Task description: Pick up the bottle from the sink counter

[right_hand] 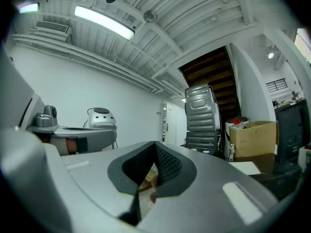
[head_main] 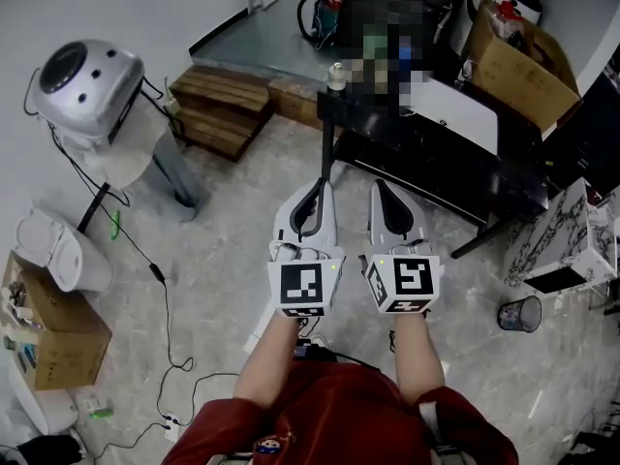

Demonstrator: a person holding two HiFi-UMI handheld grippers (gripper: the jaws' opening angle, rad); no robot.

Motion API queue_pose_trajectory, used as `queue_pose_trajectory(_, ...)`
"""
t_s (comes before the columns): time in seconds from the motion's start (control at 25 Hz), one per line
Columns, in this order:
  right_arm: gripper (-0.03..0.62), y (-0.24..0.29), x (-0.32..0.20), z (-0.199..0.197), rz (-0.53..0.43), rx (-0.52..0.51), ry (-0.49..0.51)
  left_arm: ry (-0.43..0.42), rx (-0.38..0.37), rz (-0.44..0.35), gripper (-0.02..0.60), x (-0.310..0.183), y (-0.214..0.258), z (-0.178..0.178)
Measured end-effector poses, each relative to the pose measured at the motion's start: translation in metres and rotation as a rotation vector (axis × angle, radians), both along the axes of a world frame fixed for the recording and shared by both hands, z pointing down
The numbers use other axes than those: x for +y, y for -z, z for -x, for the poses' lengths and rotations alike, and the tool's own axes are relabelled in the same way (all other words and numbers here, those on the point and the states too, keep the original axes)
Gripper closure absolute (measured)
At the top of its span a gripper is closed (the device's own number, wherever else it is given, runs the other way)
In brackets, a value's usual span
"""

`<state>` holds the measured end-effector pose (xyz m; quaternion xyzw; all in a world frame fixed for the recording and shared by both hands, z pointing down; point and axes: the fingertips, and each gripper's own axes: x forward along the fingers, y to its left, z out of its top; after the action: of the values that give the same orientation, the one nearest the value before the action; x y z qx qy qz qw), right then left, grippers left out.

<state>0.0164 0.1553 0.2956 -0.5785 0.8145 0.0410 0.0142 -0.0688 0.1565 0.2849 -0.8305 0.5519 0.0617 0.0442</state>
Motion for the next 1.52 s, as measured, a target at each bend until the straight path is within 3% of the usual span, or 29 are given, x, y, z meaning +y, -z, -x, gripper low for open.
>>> queue_pose_trajectory(0.24, 0.593, -0.005, -0.024, 0.018, 0.010, 0.015, 0.002, -0.004, 0.019, 0.006, 0.578, -0.025, -0.005, 0.017)
queue_pose_trajectory(0.72, 0.594, -0.011, -0.055, 0.013, -0.008, 0.010, 0.009, -0.003, 0.011, -0.016, 0.578, -0.055, -0.010, 0.013)
queue_pose_trajectory(1.52, 0.594, -0.016, -0.234, -0.055, 0.028, -0.047, 0.062, 0.056, -0.019, 0.015, 0.578, -0.227, -0.017, -0.053)
